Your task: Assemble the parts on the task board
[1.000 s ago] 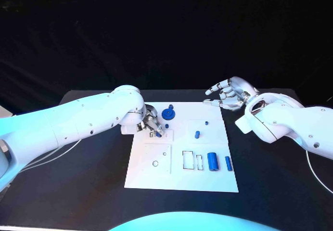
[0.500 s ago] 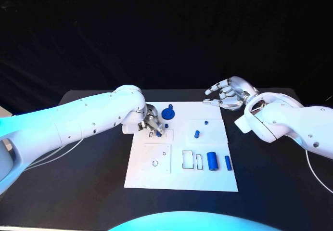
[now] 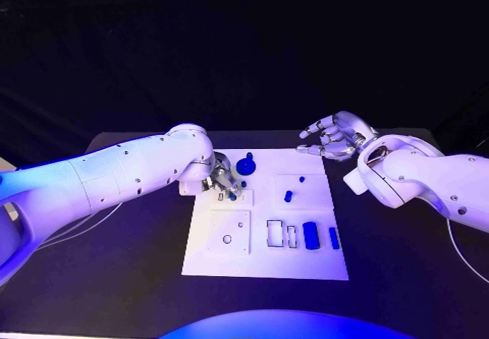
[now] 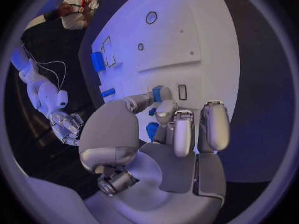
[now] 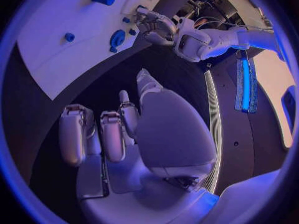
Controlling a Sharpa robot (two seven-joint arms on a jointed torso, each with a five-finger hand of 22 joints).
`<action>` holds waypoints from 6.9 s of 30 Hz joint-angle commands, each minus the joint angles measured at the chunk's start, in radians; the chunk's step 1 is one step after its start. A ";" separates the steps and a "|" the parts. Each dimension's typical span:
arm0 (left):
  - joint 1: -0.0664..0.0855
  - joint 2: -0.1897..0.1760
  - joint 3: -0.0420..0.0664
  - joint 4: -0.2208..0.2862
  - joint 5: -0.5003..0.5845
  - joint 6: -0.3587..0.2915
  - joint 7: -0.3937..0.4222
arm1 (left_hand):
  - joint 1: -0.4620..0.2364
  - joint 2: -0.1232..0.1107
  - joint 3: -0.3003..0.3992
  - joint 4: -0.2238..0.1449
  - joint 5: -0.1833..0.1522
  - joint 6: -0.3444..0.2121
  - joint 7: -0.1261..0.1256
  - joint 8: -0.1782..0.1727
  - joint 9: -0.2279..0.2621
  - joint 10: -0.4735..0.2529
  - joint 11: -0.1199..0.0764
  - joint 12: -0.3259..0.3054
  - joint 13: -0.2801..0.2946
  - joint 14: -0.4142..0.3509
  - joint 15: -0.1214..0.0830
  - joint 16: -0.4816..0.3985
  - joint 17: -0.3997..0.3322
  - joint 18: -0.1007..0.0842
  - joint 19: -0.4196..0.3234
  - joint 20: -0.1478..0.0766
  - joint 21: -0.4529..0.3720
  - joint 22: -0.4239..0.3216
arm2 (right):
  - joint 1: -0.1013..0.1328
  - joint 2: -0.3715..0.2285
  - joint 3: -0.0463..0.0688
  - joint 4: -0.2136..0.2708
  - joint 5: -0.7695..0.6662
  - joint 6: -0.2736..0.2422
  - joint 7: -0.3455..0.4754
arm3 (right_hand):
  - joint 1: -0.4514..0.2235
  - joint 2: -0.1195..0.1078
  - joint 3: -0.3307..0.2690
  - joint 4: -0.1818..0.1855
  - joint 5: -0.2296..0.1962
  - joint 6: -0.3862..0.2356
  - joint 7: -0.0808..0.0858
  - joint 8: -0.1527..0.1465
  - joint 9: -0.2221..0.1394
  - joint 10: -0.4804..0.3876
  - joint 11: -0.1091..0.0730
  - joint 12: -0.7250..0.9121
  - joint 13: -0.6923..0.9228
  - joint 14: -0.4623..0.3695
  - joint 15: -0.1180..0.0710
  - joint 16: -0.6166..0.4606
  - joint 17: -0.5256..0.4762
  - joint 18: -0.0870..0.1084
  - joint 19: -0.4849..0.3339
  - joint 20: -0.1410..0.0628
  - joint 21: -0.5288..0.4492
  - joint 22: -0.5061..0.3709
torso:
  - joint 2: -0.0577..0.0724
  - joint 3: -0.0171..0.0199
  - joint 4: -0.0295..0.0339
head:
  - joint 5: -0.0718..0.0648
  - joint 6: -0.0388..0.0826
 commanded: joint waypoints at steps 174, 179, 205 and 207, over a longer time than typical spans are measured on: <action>0.043 0.023 0.024 -0.224 0.040 -0.069 0.154 | 0.207 -0.005 0.091 -0.101 0.063 -0.045 0.054 -0.114 -0.097 -0.113 0.047 -0.045 -0.153 0.072 0.043 -0.024 0.183 0.015 -0.053 0.030 -0.042 -0.031 | -0.005 0.018 0.000 -0.034 0.076 -0.021 0.105 | 0.002 0.016 0.051 -0.012 -0.001 -0.025 0.067 -0.022 -0.040 -0.255 0.089 -1.211 -1.194 -0.417 0.130 -1.427 -0.909 0.154 -0.509 0.140 -1.323 -1.022 | 0.012 0.0002 0.0019 | -0.004 0.026; 0.045 -0.023 0.027 -0.154 0.055 -0.094 0.139 | 0.183 -0.022 0.105 -0.114 0.126 -0.030 0.047 -0.110 -0.095 -0.089 0.040 -0.038 -0.136 0.082 0.036 -0.015 0.204 0.010 -0.034 0.024 -0.028 -0.008 | -0.005 0.016 0.000 -0.037 0.081 -0.026 0.110 | 0.003 0.016 0.049 -0.015 -0.001 -0.029 0.069 -0.027 -0.043 -0.265 0.092 -1.217 -1.206 -0.423 0.133 -1.437 -0.921 0.154 -0.515 0.144 -1.323 -1.042 | 0.007 -0.0033 0.0070 | -0.002 0.024; 0.019 -0.201 0.021 0.183 -0.033 -0.230 0.122 | 0.163 -0.044 0.124 -0.126 0.169 -0.004 0.035 -0.106 -0.093 -0.053 0.028 -0.025 -0.109 0.090 0.025 -0.007 0.223 0.001 -0.001 0.015 -0.006 0.031 | -0.012 0.013 -0.002 -0.054 0.106 -0.031 0.130 | 0.006 0.021 0.043 -0.022 -0.001 -0.039 0.076 -0.041 -0.049 -0.292 0.103 -1.232 -1.242 -0.447 0.146 -1.460 -0.963 0.153 -0.543 0.156 -1.323 -1.099 | 0.004 -0.0080 0.0138 | 0.008 0.015; 0.012 -0.201 0.019 0.192 -0.045 -0.220 0.121 | 0.163 -0.045 0.124 -0.126 0.169 -0.004 0.035 -0.106 -0.093 -0.053 0.028 -0.025 -0.109 0.091 0.025 -0.006 0.224 0.001 -0.002 0.015 -0.007 0.030 | -0.013 0.013 -0.002 -0.054 0.107 -0.030 0.131 | 0.005 0.021 0.043 -0.022 -0.001 -0.039 0.077 -0.041 -0.049 -0.293 0.103 -1.232 -1.242 -0.447 0.146 -1.459 -0.965 0.153 -0.544 0.156 -1.323 -1.101 | 0.004 -0.0070 0.0122 | 0.010 0.014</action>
